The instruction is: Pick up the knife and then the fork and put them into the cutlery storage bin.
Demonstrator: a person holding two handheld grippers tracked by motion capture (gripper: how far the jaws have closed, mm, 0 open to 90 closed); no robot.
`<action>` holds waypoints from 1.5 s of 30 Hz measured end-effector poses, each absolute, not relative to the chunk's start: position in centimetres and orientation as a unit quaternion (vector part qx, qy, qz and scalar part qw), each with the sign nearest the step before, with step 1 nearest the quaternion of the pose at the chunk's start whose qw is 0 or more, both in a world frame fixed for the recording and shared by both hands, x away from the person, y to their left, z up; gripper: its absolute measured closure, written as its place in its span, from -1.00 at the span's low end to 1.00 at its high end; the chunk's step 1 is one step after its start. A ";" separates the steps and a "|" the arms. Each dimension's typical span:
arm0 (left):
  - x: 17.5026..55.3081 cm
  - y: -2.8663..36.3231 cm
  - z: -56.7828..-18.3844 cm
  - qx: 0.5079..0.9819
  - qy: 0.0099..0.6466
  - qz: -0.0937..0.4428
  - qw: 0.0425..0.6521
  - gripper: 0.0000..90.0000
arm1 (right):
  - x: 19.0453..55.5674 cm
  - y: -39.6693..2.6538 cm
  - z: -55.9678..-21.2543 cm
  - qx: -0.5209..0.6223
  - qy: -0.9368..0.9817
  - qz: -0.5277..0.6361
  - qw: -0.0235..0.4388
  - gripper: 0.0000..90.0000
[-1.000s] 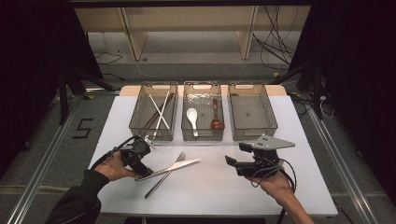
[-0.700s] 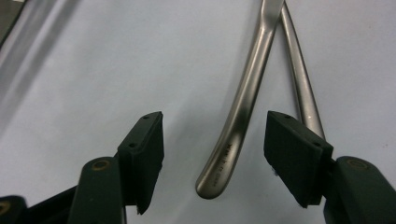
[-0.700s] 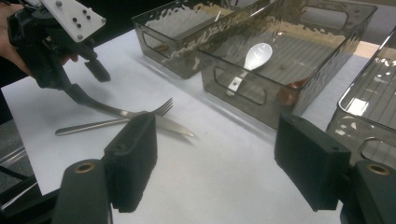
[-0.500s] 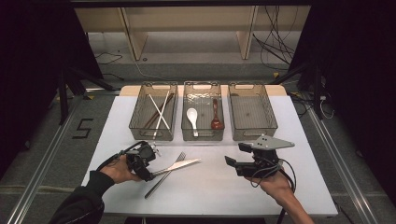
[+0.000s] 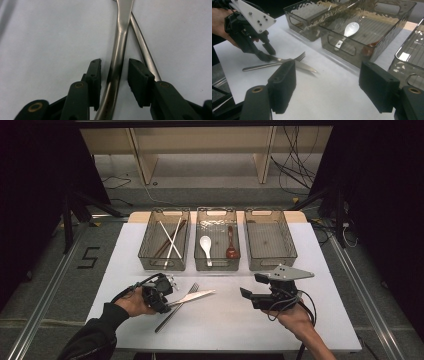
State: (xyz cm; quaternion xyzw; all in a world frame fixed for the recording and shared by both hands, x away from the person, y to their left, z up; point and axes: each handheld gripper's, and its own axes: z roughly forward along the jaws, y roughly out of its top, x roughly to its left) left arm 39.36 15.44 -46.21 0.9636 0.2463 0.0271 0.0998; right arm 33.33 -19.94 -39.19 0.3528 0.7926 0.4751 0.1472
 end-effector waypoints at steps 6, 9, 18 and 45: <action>39.9 15.5 -46.2 0.962 0.256 0.015 0.097 0.47 | 33.4 -19.8 -39.3 0.352 0.793 0.475 0.147 -0.31; 39.8 15.3 -46.2 0.963 0.253 0.019 0.093 0.49 | 33.4 -19.7 -39.3 0.351 0.794 0.474 0.146 -0.31; 39.9 15.0 -46.2 0.966 0.245 0.019 0.086 0.53 | 33.4 -19.6 -39.3 0.350 0.796 0.472 0.146 -0.31; 39.5 14.8 -46.0 0.969 0.226 0.022 0.093 0.76 | 33.4 -20.0 -39.2 0.352 0.793 0.475 0.149 -0.31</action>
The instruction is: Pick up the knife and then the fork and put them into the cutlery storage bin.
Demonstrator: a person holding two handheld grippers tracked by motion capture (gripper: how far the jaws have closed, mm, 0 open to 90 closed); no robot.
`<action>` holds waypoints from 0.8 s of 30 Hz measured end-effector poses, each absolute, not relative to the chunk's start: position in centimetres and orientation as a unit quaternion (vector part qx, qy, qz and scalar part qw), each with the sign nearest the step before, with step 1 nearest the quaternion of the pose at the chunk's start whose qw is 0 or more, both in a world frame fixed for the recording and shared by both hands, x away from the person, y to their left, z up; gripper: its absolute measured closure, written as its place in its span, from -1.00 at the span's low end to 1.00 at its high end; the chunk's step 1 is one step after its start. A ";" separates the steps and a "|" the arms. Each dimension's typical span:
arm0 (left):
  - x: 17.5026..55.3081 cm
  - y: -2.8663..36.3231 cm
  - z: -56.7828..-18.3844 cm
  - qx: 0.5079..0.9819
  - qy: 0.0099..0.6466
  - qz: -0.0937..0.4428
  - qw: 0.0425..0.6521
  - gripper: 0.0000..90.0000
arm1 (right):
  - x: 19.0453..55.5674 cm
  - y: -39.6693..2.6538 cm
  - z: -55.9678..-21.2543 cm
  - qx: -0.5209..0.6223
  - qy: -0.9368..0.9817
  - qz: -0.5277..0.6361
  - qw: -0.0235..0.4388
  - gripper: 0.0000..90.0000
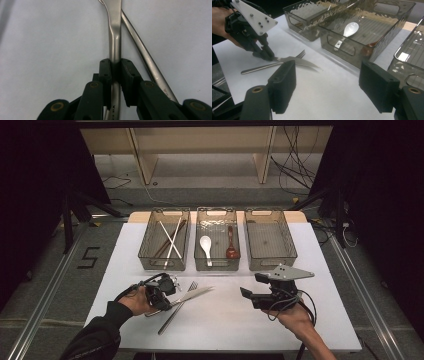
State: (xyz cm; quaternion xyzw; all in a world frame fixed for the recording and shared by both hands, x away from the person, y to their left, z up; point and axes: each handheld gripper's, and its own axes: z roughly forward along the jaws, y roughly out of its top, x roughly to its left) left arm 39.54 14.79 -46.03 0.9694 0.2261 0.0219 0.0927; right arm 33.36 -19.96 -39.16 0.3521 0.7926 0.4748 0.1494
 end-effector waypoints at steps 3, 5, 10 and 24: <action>39.6 14.8 -45.9 0.971 0.220 0.022 0.091 0.76 | 33.4 -20.0 -39.2 0.352 0.793 0.475 0.149 -0.31; 39.4 14.8 -45.8 0.969 0.225 0.024 0.101 0.76 | 33.4 -20.0 -39.1 0.352 0.792 0.475 0.150 -0.31; 39.5 15.0 -45.3 0.966 0.230 0.026 0.114 0.76 | 33.4 -20.0 -39.1 0.352 0.792 0.475 0.150 -0.31; 38.6 13.6 -42.5 0.955 0.234 0.005 0.181 0.76 | 33.1 -19.5 -39.1 0.339 0.795 0.477 0.159 -0.31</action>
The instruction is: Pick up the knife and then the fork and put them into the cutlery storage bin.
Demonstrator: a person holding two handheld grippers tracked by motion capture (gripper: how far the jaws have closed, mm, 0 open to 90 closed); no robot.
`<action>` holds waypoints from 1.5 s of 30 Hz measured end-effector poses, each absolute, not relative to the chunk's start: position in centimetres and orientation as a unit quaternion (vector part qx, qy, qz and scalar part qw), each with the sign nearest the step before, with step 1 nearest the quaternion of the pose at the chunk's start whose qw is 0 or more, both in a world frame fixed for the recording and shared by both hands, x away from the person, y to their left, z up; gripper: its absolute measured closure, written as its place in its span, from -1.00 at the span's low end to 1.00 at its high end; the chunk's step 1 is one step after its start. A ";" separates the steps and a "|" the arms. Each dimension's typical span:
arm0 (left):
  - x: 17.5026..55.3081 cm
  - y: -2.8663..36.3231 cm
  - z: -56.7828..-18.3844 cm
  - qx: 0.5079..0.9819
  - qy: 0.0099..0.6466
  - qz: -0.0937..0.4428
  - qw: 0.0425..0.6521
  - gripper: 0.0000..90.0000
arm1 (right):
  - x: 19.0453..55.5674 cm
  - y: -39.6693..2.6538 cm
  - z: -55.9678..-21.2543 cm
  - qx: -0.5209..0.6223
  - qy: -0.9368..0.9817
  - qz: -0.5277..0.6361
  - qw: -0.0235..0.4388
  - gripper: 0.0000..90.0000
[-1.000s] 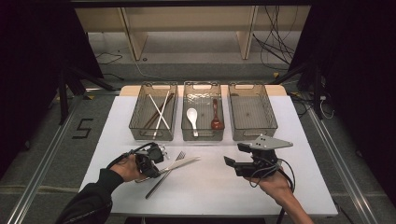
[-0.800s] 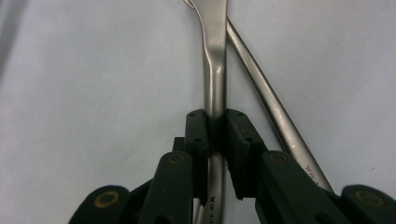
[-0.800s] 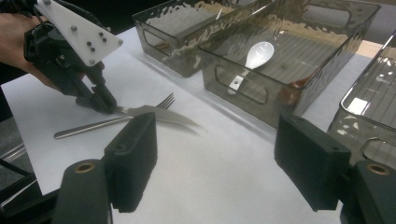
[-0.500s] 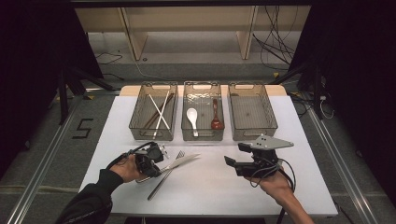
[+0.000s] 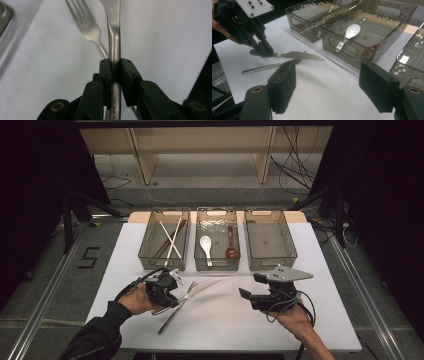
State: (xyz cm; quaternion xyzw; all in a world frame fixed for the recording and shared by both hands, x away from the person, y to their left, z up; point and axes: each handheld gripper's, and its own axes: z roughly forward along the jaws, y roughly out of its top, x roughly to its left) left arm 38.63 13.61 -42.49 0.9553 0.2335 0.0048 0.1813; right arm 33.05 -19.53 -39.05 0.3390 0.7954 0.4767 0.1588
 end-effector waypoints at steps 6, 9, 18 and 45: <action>38.5 12.6 -41.4 0.952 0.233 -0.010 0.200 0.76 | 32.5 -18.6 -39.1 0.309 0.808 0.471 0.171 -0.32; 38.6 12.1 -40.9 0.949 0.234 -0.015 0.208 0.76 | 32.3 -18.1 -39.1 0.293 0.811 0.472 0.183 -0.32; 38.6 10.3 -39.9 0.952 0.220 -0.026 0.211 0.76 | 31.3 -16.4 -39.1 0.238 0.830 0.452 0.225 -0.32; 37.8 7.1 -38.9 0.965 0.180 -0.042 0.186 0.76 | 29.0 -11.5 -41.1 0.042 0.874 0.328 0.357 -0.21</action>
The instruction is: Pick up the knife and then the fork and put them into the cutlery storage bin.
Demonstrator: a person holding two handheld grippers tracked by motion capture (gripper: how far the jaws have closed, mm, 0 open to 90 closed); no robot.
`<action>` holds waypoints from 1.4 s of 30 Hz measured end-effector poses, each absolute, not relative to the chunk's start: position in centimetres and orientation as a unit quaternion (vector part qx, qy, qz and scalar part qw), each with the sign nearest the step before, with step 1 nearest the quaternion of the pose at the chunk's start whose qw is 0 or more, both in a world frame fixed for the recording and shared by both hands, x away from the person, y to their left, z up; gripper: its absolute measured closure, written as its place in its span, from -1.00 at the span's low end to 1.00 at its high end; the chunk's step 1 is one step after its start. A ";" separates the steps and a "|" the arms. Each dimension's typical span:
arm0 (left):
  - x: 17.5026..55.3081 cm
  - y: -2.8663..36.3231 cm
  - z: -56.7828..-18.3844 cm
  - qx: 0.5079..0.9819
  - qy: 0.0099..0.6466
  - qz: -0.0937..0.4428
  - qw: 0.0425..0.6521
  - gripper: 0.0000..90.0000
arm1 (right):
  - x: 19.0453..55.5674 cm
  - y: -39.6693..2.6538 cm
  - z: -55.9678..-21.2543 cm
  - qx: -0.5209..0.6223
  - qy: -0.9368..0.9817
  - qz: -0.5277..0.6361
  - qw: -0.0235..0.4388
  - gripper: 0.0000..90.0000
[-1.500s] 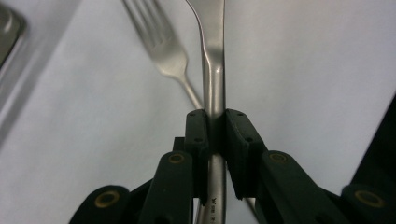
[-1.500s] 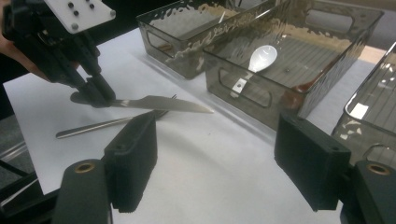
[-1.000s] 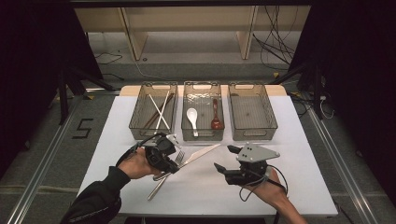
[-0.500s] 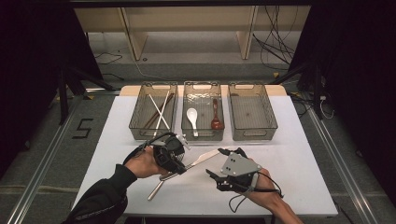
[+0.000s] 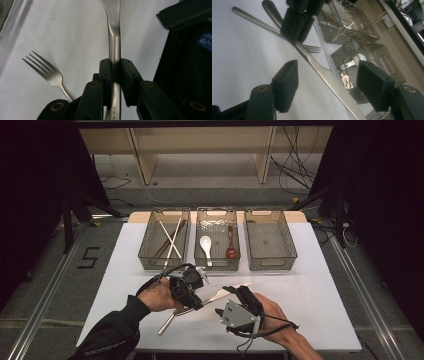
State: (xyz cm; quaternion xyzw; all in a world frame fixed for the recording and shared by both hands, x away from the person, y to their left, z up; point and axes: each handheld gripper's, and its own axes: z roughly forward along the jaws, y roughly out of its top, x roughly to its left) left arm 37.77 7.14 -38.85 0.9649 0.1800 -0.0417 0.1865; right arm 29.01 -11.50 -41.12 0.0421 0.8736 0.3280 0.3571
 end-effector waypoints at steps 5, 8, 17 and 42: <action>37.6 6.9 -38.5 0.966 0.173 -0.044 0.185 0.76 | 28.9 -10.9 -41.8 0.017 0.876 0.307 0.373 -0.18; 37.4 6.7 -38.6 0.965 0.178 -0.046 0.189 0.76 | 28.8 -10.7 -42.1 0.006 0.878 0.290 0.380 -0.15; 37.1 6.1 -38.3 0.968 0.163 -0.054 0.183 0.76 | 28.7 -10.3 -42.8 -0.054 0.876 0.239 0.415 0.12; 36.9 5.5 -38.8 0.970 0.149 -0.076 0.175 0.75 | 27.9 -9.5 -44.1 -0.131 0.874 0.181 0.432 0.74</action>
